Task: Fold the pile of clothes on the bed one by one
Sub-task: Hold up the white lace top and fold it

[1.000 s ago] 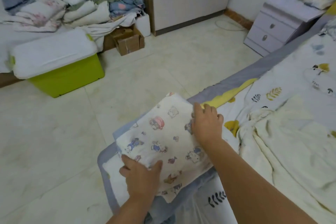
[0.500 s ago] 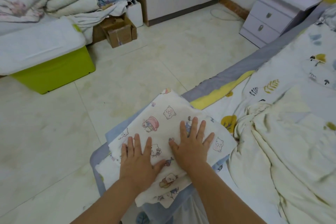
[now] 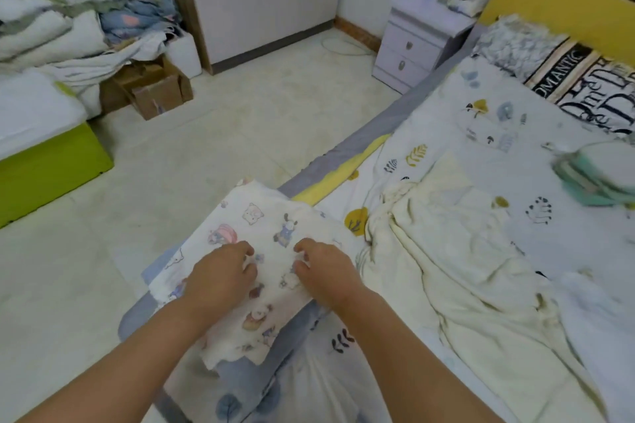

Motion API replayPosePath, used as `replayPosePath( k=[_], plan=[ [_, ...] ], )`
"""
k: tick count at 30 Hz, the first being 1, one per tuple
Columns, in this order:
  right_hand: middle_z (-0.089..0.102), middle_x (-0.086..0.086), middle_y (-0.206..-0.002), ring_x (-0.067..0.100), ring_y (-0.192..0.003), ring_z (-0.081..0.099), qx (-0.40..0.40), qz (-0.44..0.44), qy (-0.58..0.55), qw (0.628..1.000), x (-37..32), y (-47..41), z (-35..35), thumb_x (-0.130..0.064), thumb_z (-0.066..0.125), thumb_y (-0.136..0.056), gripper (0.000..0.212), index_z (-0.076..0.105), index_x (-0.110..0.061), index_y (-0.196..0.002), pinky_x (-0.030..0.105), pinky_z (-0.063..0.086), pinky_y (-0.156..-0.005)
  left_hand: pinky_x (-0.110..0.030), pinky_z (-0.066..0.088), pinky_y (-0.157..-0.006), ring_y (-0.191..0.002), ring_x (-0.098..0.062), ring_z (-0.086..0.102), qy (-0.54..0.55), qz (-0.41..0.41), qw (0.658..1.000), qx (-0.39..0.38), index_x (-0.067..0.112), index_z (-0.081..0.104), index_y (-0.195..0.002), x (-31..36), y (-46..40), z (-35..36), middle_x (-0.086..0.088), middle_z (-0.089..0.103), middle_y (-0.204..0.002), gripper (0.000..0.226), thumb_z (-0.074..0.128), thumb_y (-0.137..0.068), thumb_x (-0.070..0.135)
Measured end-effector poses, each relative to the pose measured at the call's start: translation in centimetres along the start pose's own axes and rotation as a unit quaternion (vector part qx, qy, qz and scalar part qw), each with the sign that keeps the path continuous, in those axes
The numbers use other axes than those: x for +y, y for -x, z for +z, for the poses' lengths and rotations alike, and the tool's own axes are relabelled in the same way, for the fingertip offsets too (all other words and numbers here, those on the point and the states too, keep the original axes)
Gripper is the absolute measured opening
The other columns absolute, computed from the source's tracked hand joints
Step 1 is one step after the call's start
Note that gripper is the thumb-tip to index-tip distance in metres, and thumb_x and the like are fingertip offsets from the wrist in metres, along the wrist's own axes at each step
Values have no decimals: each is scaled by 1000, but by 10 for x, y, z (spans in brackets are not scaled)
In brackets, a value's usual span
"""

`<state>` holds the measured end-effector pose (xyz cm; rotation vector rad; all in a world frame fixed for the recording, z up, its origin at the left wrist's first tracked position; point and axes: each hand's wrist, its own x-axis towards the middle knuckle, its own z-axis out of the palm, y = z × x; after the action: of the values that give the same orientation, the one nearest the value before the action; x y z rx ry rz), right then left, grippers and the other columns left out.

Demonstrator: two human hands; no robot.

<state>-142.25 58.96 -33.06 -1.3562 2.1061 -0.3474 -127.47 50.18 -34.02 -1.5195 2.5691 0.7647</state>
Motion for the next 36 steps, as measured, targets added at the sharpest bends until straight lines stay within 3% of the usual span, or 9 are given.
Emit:
replayPosePath(
  k=[7,10,13,17,24,28,33,36],
  plan=[
    [58,17,-119,31,-111,52,-8,50,9,999,43,93,-33,-17,42,-95,33,53,-6,-124,31,37,-86,-25,41,-78,-102,-18,58,-41,101,993,-52,20,54,-120,82,35,3,1,63,-116,29,46,-93,25],
    [55,14,-124,29,-114,50,-5,92,2,996,76,142,-44,-23,42,-97,35,49,-12,-128,31,38,-88,-25,40,-77,-104,-19,57,-57,145,985,-72,18,54,-119,125,57,15,-1,62,-116,28,44,-95,25],
    [53,12,-128,28,-116,49,5,130,-5,992,113,191,-52,-27,44,-96,38,46,-16,-132,31,39,-91,-23,37,-71,-102,-19,58,-56,183,978,-77,17,57,-117,169,83,34,-3,64,-112,26,46,-94,24],
    [52,10,-129,25,-117,48,24,167,-20,985,164,255,-61,-27,44,-95,39,45,-17,-133,29,37,-90,-25,45,-82,-101,-17,58,-56,225,969,-83,19,57,-119,226,118,68,1,65,-109,29,49,-93,26],
    [51,9,-129,24,-115,49,46,225,-44,972,258,355,-70,-29,42,-96,39,45,-18,-133,26,36,-85,-23,40,-76,-101,-13,57,-74,277,952,-110,23,54,-122,310,174,143,6,62,-113,30,45,-93,30],
    [54,8,-126,24,-113,51,47,258,-36,964,304,386,-69,-25,41,-96,37,46,-17,-132,27,39,-86,-22,41,-79,-102,-12,57,-95,297,942,-123,24,54,-121,337,190,182,8,62,-112,30,45,-93,29],
    [55,8,-124,21,-110,52,53,277,-38,959,353,397,-59,-19,37,-97,34,48,-15,-128,25,38,-82,-21,42,-76,-88,-12,55,-138,309,929,-149,23,51,-123,352,184,218,7,60,-116,31,41,-95,29],
    [54,6,-125,20,-110,52,62,294,-41,953,379,388,-50,-16,34,-97,34,49,-15,-127,23,38,-85,-21,41,-80,-99,-13,56,-168,309,924,-150,23,50,-125,357,165,235,6,59,-120,32,41,-95,29]
  ],
)
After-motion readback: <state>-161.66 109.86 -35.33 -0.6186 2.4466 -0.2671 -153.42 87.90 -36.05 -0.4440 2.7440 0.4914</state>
